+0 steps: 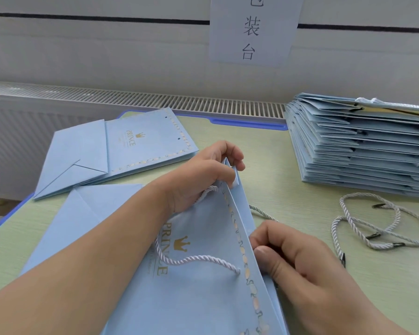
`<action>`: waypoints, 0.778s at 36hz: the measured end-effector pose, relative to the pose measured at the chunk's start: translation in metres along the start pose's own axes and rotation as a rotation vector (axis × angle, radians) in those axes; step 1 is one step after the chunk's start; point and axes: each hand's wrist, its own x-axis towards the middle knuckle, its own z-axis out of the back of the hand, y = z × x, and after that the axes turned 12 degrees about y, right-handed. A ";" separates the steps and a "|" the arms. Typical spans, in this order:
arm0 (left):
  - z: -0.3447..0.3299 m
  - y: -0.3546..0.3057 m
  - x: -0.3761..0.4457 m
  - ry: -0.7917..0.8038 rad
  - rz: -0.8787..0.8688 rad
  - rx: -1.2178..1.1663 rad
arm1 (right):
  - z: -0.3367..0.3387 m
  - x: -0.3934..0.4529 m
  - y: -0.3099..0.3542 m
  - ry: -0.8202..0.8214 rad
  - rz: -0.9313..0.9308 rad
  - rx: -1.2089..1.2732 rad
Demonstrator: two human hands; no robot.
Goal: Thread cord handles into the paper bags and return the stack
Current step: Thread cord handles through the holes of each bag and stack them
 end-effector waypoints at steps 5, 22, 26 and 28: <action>0.001 -0.001 0.000 -0.010 0.001 -0.002 | 0.002 0.000 -0.001 -0.052 0.105 -0.196; 0.003 -0.002 -0.001 0.000 0.005 -0.044 | 0.045 -0.004 0.008 0.210 0.143 -0.541; 0.003 -0.001 -0.002 0.006 0.006 -0.058 | 0.065 -0.006 0.001 0.287 0.055 -0.514; 0.003 0.000 -0.002 0.015 0.008 -0.039 | 0.074 -0.004 -0.003 0.290 -0.011 -0.499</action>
